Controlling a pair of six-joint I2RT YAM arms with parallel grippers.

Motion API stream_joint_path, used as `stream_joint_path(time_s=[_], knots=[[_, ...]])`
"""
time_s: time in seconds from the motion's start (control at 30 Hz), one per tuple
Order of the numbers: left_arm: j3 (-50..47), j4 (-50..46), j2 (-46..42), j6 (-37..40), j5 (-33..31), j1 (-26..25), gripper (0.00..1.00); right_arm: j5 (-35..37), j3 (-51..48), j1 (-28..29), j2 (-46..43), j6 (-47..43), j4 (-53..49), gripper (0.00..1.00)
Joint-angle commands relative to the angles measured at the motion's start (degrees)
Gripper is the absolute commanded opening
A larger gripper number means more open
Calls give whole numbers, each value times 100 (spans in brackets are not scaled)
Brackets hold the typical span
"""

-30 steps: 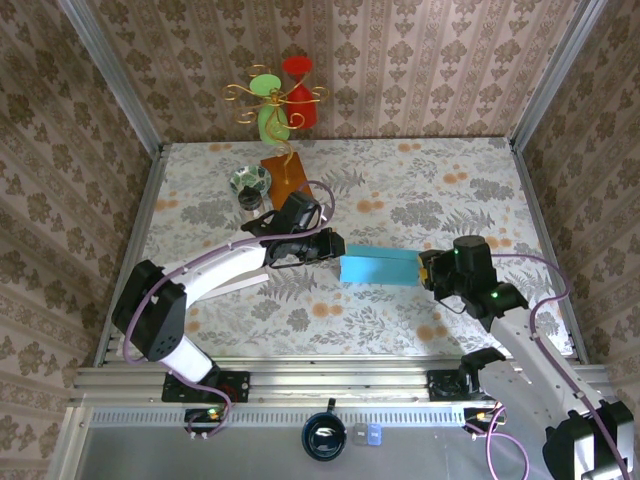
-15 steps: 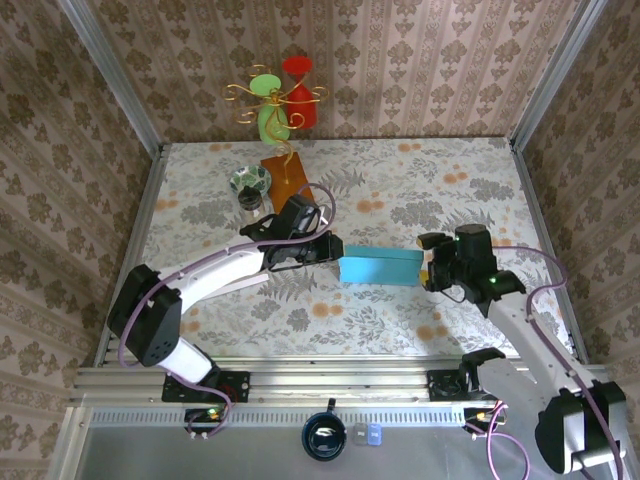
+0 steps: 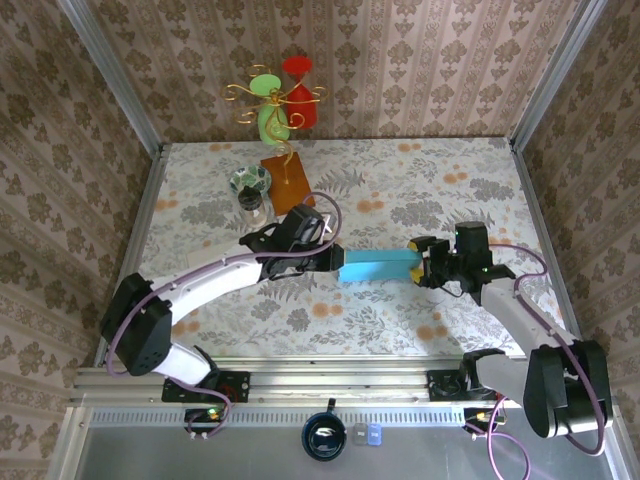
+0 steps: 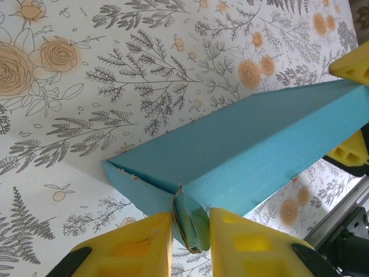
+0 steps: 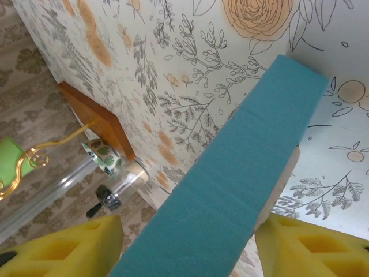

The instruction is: Fold the paper box

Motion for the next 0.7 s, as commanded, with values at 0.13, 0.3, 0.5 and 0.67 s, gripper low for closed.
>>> stream_joint_path(time_s=[0.13, 0.3, 0.5, 0.67], knots=[[-289, -52, -96, 666, -299, -183, 27, -444, -184, -22, -275, -1359, 270, 51], [-187, -95, 187, 673, -200, -179, 29, -232, -774, -32, -352, -1705, 1068, 51], [6, -139, 397, 585, -158, -136, 30, -88, -579, -49, 113, -2368, 575, 66], [-49, -60, 264, 436, -168, -52, 31, 538, -7, -49, 175, -3152, -1251, 70]])
